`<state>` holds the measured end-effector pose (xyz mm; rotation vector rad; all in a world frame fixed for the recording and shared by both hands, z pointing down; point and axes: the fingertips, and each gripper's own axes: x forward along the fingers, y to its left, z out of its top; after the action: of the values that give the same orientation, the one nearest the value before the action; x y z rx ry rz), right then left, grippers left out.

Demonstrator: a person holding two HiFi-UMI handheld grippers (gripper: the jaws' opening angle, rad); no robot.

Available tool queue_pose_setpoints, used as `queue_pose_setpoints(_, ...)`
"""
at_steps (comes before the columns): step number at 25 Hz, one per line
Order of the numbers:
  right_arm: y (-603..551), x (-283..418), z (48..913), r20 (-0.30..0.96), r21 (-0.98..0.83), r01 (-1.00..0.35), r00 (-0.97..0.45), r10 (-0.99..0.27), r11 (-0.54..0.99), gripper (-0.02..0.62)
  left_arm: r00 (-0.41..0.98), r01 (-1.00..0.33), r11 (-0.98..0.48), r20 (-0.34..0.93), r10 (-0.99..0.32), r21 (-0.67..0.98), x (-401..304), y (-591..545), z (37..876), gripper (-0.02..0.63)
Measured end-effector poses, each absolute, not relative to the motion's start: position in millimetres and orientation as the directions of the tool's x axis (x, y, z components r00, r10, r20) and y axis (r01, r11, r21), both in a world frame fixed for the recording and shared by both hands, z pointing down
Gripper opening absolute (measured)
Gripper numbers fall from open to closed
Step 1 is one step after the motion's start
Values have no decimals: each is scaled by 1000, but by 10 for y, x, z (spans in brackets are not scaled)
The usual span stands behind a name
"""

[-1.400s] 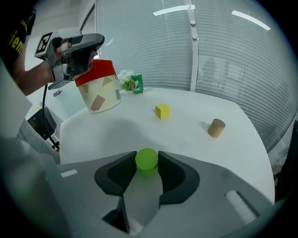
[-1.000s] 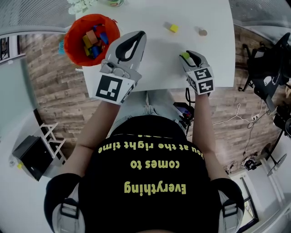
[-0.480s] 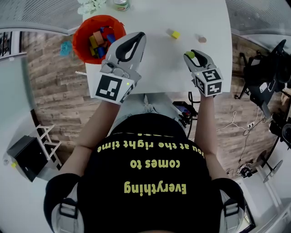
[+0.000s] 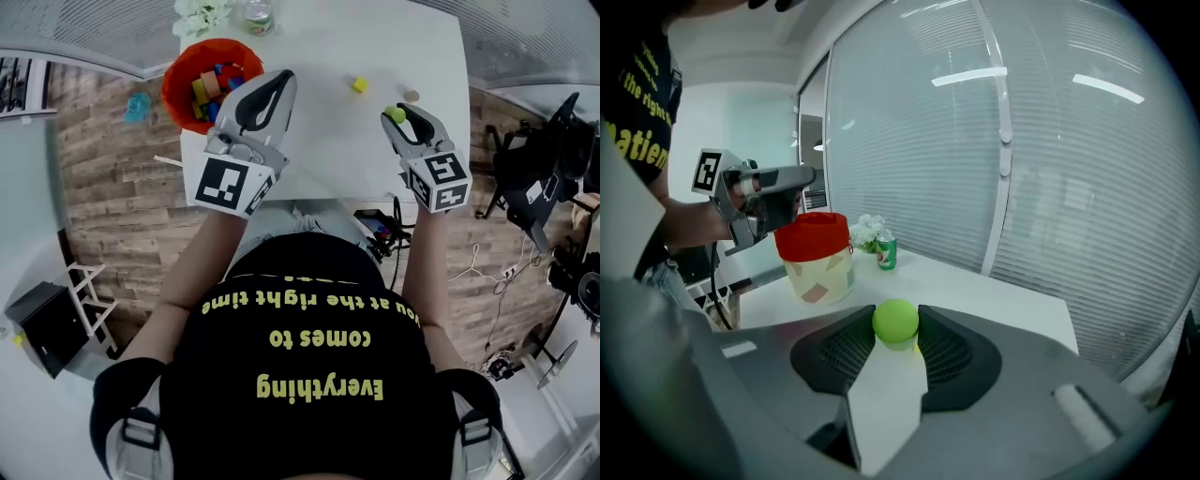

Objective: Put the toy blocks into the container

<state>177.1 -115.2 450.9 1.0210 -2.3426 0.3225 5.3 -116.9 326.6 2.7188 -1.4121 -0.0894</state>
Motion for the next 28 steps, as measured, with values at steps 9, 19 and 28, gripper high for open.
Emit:
queue_pose_setpoints(9,-1356,1631,3898,486,82,-697,-596,-639,713,149,519,-851,-522,-59,-853,60,-167,-1096,3040,-3)
queue_pose_setpoints(19,-1409,1383,3544,410,104,-667,-647,-643,738,149,417,-906,-421,-75,-906,43,-606,-976,2916,-3)
queue_pose_setpoints(28,-1456,1178,3376,361,112,-643,-684,-634,757,149,342,-938,-345,-86,-936,24,-915,-876,2842,-3)
